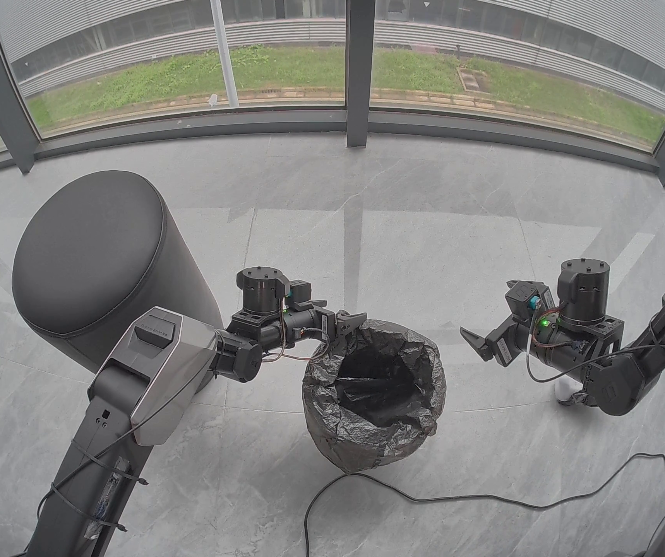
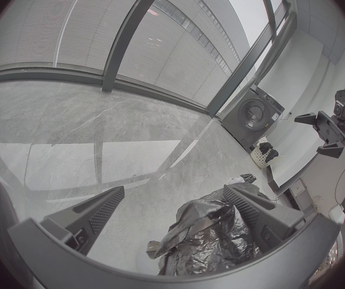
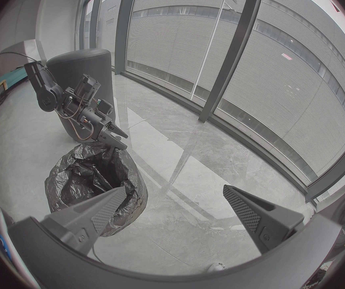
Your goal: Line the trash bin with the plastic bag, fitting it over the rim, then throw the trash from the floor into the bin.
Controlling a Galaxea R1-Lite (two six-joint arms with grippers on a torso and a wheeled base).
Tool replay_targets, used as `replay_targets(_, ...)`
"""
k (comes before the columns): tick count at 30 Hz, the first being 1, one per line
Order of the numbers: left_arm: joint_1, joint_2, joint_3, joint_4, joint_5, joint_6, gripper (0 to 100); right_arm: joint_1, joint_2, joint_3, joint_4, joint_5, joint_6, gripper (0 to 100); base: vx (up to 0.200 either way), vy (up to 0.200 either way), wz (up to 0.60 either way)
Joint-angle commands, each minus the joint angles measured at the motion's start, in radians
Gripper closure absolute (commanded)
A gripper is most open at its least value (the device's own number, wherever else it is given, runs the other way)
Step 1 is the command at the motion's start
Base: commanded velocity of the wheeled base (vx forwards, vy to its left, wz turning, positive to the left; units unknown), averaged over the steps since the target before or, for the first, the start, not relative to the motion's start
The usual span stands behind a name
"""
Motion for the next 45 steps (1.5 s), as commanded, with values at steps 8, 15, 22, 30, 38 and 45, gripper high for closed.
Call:
replay_targets(8, 0.036, 0.037, -0.017, -0.027, 0.024, -0.006, 0, -0.004, -0.061, 0.065, 0.001, 0.000, 0.000, 0, 0.000, 0.000, 0.00)
replay_targets(15, 0.036, 0.039, -0.009, -0.030, 0.024, -0.008, 0, 0.002, -0.053, 0.063, 0.001, -0.002, 0.000, 0, 0.000, 0.000, 0.00)
replay_targets(22, 0.046, 0.050, 0.014, -0.061, 0.026, -0.009, 0, 0.001, -0.062, 0.083, 0.001, -0.005, 0.000, 0, 0.000, 0.000, 0.00)
replay_targets(30, 0.089, 0.051, 0.012, -0.068, 0.024, -0.008, 0, 0.002, -0.058, 0.085, 0.001, -0.006, 0.000, 0, 0.000, 0.000, 0.00)
replay_targets(38, 0.070, 0.043, 0.120, -0.151, 0.014, 0.000, 0, 0.005, -0.055, 0.085, 0.001, -0.005, 0.000, 0, 0.000, 0.000, 0.00)
replay_targets(45, 0.050, 0.050, 0.221, -0.229, 0.014, 0.001, 0, 0.001, -0.053, 0.088, 0.001, -0.005, -0.002, 0, 0.000, 0.000, 0.00)
